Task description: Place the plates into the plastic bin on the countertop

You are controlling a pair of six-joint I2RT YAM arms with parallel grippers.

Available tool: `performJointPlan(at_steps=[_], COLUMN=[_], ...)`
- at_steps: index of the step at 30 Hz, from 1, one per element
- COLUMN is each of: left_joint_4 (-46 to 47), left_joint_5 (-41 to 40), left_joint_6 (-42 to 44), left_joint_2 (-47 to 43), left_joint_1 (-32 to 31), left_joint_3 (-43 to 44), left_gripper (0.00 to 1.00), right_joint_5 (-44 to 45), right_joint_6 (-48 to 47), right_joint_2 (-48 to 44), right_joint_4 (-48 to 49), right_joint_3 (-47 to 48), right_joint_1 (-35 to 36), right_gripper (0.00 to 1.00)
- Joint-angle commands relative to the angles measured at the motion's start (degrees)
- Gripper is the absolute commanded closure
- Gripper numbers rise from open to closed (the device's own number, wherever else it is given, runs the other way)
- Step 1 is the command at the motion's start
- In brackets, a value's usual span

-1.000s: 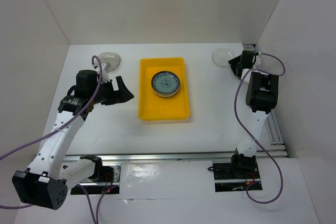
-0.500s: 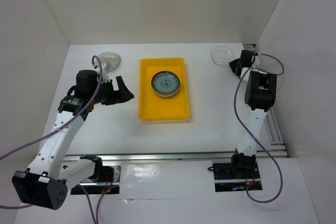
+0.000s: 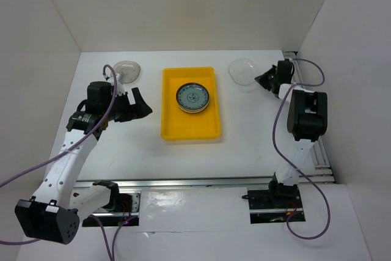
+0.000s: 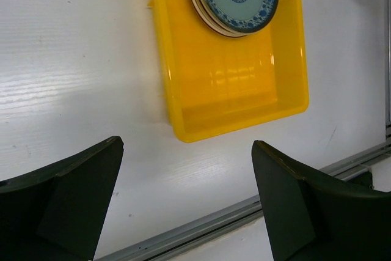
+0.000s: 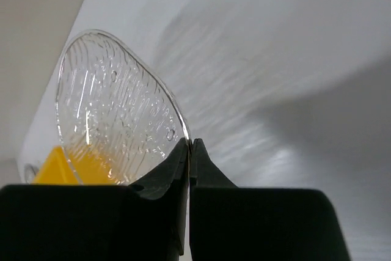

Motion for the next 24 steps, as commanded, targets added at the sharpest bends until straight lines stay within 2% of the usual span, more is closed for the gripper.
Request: performJointPlan(at_steps=[1, 5, 7, 8, 11, 18, 24], left_joint_4=[0.2, -0.3, -0.3, -0.3, -0.3, -0.8, -0.8], left_joint_5=[-1.9, -1.4, -1.9, -2.4, -2.4, -2.9, -3.5], left_joint_6=[-1.0, -1.0, -1.0, -1.0, -1.0, -1.0, -1.0], left_joint_2=[0.4, 1.4, 1.4, 1.4, 1.4, 1.4, 1.4], left_joint_1=[1.3, 1.8, 1.8, 1.8, 1.8, 2.4, 2.4], left_joint_3=[0.2, 0.2, 0.2, 0.2, 0.2, 0.2, 0.2], left_gripper=[0.0, 0.0, 0.0, 0.0, 0.0, 0.0, 0.0], right_joint_5=[-9.9, -15.8, -16.6, -16.6, -12.1, -12.3, -10.9], right_joint_6=[-14.1, -20.0, -25.4, -31.4, -40.0, -45.4, -46.4], right_joint_2=[-0.7, -0.2, 2.4, 3.2, 6.3, 11.8, 11.9], right_joint_4=[-1.0, -2.5, -8.2, -14.6, -24.7, -34.7, -36.1], right_joint_3=[9.2, 12.0, 18.9, 21.3, 29.6, 40.3, 38.2], right_joint_1=[4.2, 8.0, 10.8, 12.5, 20.0, 24.2, 24.7], right_gripper=[1.0, 1.0, 1.0, 1.0, 1.0, 1.0, 1.0])
